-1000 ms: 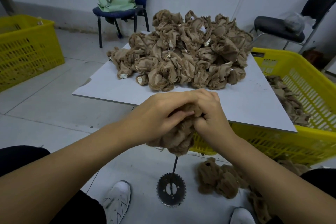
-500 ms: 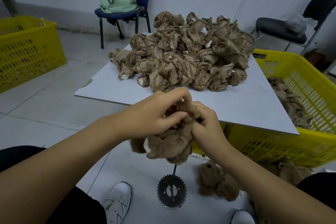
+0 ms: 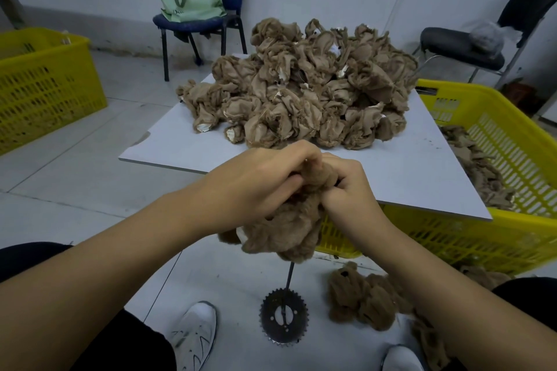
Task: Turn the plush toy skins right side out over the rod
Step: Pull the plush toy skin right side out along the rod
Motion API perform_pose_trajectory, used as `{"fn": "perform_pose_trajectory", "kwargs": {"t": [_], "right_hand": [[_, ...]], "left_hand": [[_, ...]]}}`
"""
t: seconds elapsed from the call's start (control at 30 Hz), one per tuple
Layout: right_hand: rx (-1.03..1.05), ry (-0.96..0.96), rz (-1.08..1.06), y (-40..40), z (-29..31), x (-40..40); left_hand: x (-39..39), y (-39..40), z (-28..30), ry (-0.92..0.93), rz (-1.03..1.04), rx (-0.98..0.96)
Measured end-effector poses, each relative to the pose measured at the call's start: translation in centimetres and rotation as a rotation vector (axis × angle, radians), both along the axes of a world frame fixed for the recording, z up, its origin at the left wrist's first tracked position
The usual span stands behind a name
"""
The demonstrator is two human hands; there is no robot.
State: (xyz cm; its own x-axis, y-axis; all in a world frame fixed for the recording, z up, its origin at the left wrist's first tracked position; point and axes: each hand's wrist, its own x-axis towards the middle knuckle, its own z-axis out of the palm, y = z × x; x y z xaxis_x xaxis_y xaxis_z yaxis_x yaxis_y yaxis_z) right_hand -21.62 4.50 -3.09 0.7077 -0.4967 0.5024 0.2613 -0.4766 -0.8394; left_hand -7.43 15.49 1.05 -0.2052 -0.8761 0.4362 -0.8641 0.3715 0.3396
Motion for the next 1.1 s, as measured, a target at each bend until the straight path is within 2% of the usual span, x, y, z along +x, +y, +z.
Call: {"fn": "perform_pose_trajectory", "kwargs": {"t": [0.13,0.3,0.5,0.77,0.93,1.03,1.1], "right_hand": [[0.058,0.015,0.019,-0.2,-0.4,0.2],[0.132,0.018,-0.012,-0.3,-2.0,0.4],[0.267,0.009,0.061,0.3,-3.4,0.4],[0.248,-0.030,-0.005,0.2,-2.7,0.0],[0.210,0.005,-0.045,0.0,-1.4,0.0],[0.211,0.007,-0.097,-0.1,-1.0,0.0],[0.241,0.010,-0.099,-0.2,-1.0,0.1]], "left_hand": [[-0.1,-0.3,-0.2,-0.039,0.018,-0.076],[-0.2,-0.6,-1.0,0.025,0.027,-0.073],[-0.6,-0.6,-2.3,0.165,0.043,-0.068],[-1.9,-0.6,-2.9,0.270,0.111,-0.147],[-2.7,-0.9,-1.7,0.140,0.121,-0.259],[-3.1,-1.4,-1.0,0.054,0.148,-0.248],[-3.1,-1.7,-0.8,0.084,0.151,-0.204]]}}
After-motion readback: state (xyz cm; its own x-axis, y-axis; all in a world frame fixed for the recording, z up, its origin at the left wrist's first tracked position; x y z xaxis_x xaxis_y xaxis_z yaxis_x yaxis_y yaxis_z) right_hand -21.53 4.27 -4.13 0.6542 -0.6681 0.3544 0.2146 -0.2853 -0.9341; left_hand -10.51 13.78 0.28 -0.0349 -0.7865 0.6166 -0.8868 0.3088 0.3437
